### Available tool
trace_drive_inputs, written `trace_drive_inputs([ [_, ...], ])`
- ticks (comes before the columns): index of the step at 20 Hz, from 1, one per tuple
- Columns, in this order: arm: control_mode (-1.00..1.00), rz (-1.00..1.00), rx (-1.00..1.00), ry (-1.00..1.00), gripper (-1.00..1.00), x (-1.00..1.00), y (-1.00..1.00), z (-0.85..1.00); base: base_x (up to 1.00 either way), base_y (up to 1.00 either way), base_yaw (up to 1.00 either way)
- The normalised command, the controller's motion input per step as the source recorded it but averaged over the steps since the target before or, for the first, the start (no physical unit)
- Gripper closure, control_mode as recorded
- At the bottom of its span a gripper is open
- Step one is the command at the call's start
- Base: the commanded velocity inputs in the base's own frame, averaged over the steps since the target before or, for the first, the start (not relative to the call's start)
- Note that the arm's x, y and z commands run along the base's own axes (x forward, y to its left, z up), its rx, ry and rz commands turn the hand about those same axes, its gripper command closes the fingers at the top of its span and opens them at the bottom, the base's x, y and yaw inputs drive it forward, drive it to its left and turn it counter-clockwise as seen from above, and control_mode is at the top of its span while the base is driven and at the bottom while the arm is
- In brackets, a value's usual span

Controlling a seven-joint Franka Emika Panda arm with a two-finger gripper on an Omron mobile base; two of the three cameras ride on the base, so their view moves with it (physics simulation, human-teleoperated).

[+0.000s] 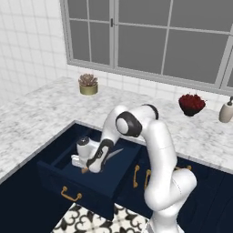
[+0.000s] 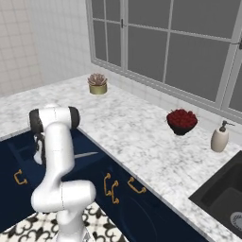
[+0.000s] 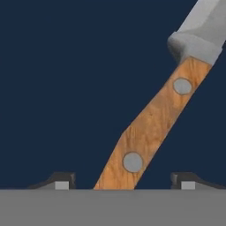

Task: Pick up the knife from the drawer and place it on the cutting board. Then place the meat from the plate to the cutting board.

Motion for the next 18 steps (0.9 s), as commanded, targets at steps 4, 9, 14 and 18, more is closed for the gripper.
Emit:
trace_drive_inputs([
  [4,-1.0,0.0,0.0,0.12,1.0,0.01,0.11,-0.5,0.0,0.0,0.0],
  [9,-1.0,0.0,0.06,0.04,1.0,-0.26,0.07,-0.1,0.0,0.0,0.0],
  [14,-1.0,-0.03,0.05,-0.25,1.0,-0.89,0.0,0.12,0.0,0.0,0.0],
  [18,-1.0,-0.11,0.07,-0.4,1.0,-1.0,-0.2,0.91,0.0,0.0,0.0],
])
